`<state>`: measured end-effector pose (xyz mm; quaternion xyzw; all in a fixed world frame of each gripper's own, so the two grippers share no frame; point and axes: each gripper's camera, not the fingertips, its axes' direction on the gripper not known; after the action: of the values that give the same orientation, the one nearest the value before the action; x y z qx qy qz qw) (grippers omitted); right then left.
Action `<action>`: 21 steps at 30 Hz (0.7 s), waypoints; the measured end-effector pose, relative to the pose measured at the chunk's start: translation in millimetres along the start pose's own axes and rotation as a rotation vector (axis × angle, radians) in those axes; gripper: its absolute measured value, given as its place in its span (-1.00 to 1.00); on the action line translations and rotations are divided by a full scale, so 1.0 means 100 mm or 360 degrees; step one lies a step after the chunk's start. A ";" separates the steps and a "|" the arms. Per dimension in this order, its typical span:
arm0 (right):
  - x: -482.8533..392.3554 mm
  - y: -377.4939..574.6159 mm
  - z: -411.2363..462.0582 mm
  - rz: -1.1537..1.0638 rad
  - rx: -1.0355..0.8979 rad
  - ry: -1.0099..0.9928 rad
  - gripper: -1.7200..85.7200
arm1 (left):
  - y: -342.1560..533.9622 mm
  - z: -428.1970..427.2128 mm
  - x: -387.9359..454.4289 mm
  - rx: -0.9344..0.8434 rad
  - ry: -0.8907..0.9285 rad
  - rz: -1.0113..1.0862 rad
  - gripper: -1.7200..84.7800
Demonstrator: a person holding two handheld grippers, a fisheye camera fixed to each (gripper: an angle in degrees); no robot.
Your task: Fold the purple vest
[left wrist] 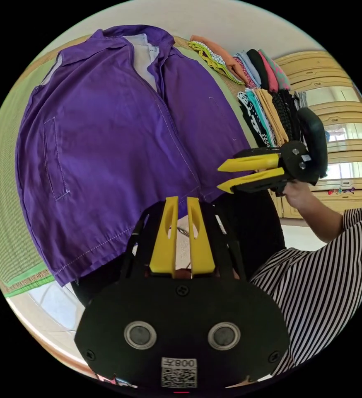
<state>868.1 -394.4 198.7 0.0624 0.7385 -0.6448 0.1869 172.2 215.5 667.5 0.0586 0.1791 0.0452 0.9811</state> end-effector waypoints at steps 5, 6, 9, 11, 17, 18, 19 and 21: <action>-0.35 0.10 0.24 -0.0119 -0.0002 0.0357 -0.75 | 0.25 -0.06 0.02 0.0076 0.0132 -0.0100 -0.89; -0.38 0.11 0.24 -0.0122 -0.0004 0.0386 -0.77 | 0.27 -0.07 0.03 0.0079 0.0132 -0.0103 -0.89; -0.32 0.19 0.19 -0.0077 0.0017 0.0390 -0.90 | 0.38 -0.11 0.08 0.0103 0.0120 -0.0103 -0.90; -0.21 0.26 0.12 -0.0023 0.0038 0.0300 -0.94 | 0.46 -0.14 0.10 0.0114 0.0108 -0.0100 -0.91; 0.46 0.63 -0.15 0.0305 0.0226 -0.0177 -0.96 | 0.55 -0.14 0.10 0.0140 0.0142 -0.0093 -0.90; 0.55 0.71 -0.19 0.0337 0.0258 -0.0231 -0.96 | 0.55 -0.14 0.09 0.0145 0.0153 -0.0093 -0.89; 0.60 0.75 -0.22 0.0351 0.0282 -0.0269 -0.96 | 0.55 -0.14 0.09 0.0164 0.0184 -0.0087 -0.88; 0.77 0.93 -0.33 0.0400 0.0392 -0.0436 -0.96 | 0.53 -0.13 0.08 0.0195 0.0254 -0.0073 -0.86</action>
<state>822.0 -359.1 88.1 0.0882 0.6082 -0.7043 0.3552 170.9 270.3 659.6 0.1105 0.2604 0.0163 0.9590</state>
